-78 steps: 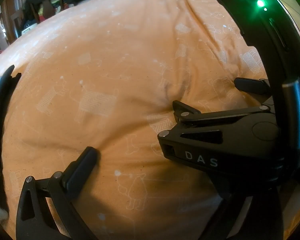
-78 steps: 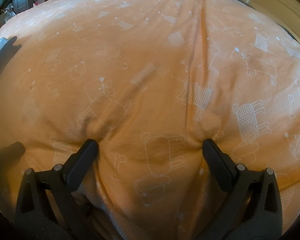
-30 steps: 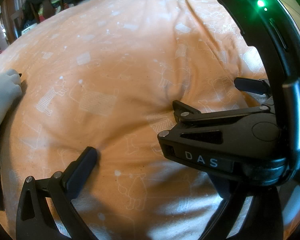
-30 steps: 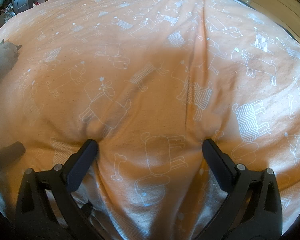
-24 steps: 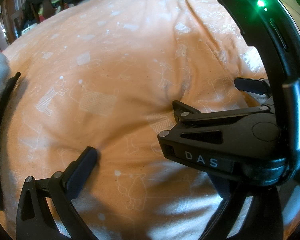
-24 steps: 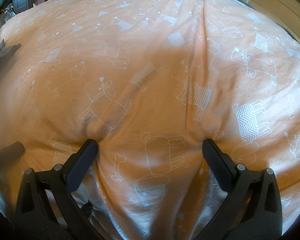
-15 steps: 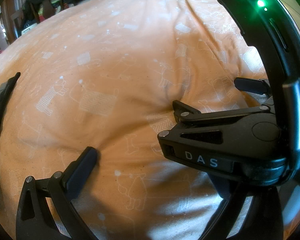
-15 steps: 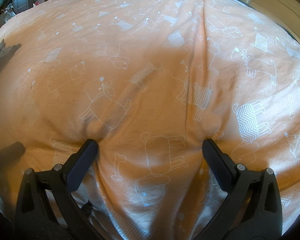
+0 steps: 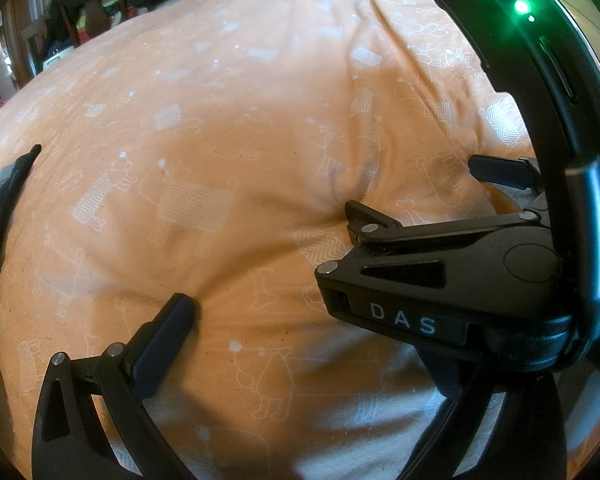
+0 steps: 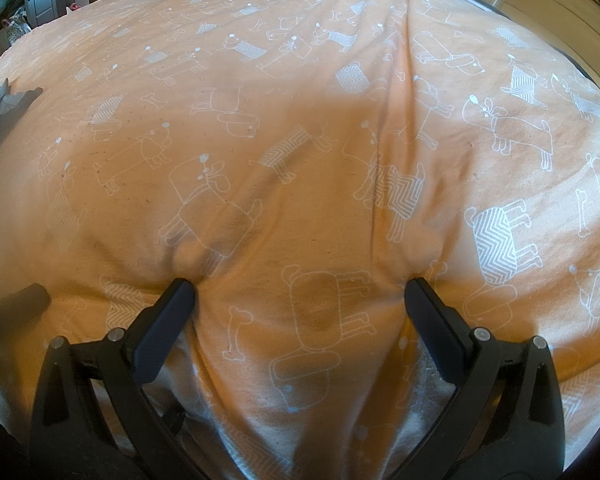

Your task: Fold small clothes

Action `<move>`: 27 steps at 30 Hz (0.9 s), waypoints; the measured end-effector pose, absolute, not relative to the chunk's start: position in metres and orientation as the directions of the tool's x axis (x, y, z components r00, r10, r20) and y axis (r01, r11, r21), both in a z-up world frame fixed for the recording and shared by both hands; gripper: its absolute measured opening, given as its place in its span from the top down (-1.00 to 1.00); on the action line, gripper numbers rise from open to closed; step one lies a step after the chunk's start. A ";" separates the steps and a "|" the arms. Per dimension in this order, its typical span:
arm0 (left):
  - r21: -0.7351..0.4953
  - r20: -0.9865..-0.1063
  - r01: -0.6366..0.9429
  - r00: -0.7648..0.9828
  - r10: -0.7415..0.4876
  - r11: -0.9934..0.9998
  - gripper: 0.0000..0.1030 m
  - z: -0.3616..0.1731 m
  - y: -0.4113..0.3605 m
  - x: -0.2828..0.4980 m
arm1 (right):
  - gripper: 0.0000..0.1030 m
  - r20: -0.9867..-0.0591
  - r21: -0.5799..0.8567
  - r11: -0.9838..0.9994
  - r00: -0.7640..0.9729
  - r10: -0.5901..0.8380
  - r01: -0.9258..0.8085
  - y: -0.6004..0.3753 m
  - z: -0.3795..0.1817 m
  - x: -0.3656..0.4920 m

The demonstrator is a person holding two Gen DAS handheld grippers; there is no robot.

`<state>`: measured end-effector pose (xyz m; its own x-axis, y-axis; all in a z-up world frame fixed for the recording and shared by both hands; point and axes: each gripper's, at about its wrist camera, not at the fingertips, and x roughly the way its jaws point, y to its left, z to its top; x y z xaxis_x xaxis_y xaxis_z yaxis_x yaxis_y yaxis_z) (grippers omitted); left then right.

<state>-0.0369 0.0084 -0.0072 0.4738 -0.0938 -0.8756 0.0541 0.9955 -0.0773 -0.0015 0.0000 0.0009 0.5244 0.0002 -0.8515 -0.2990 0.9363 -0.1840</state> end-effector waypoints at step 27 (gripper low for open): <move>-0.091 -0.876 0.054 0.470 -0.106 0.994 -1.00 -0.009 0.010 -0.036 | -1.00 -0.851 -0.186 0.936 0.525 -0.002 -0.298 -0.002 0.002 -0.005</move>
<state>-0.0363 0.0100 -0.0087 0.4700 -0.1060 -0.8763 0.0544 0.9944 -0.0911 -0.0054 -0.0018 0.0024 0.5245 -0.0018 -0.8514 -0.2985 0.9362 -0.1858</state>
